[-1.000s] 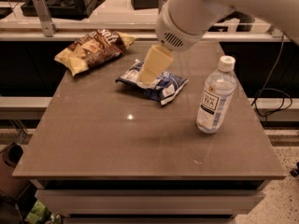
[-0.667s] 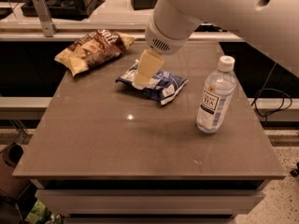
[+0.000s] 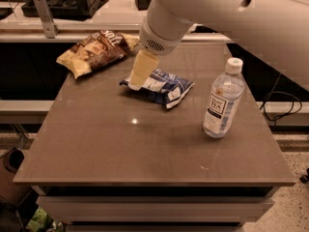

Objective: Pick brown chip bag

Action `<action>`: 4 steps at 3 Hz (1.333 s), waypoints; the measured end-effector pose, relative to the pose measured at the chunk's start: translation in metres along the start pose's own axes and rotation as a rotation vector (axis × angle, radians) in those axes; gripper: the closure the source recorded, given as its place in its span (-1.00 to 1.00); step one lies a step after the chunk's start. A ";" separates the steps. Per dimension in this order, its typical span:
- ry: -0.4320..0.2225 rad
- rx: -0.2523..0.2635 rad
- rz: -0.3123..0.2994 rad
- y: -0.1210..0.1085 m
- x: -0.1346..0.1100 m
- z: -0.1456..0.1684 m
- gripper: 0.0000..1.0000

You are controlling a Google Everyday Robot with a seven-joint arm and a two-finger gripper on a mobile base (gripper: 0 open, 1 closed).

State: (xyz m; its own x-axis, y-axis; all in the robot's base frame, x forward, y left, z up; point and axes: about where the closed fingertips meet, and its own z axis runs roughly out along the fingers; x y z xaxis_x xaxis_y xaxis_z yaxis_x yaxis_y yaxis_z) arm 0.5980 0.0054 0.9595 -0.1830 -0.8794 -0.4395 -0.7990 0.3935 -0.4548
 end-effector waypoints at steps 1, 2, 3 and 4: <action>-0.011 -0.035 -0.033 0.001 -0.031 0.040 -1.00; -0.031 -0.049 -0.050 0.005 -0.058 0.078 -1.00; -0.076 -0.051 -0.054 0.002 -0.084 0.108 -1.00; -0.124 -0.042 -0.073 -0.006 -0.114 0.128 -1.00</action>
Offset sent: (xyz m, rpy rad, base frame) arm 0.0814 0.1149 -0.0581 0.0220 0.0131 0.1014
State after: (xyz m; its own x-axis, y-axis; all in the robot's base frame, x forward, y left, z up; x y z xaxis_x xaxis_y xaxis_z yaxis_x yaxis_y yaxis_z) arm 0.6971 0.1373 0.9127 -0.0532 -0.8644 -0.4999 -0.8316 0.3155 -0.4571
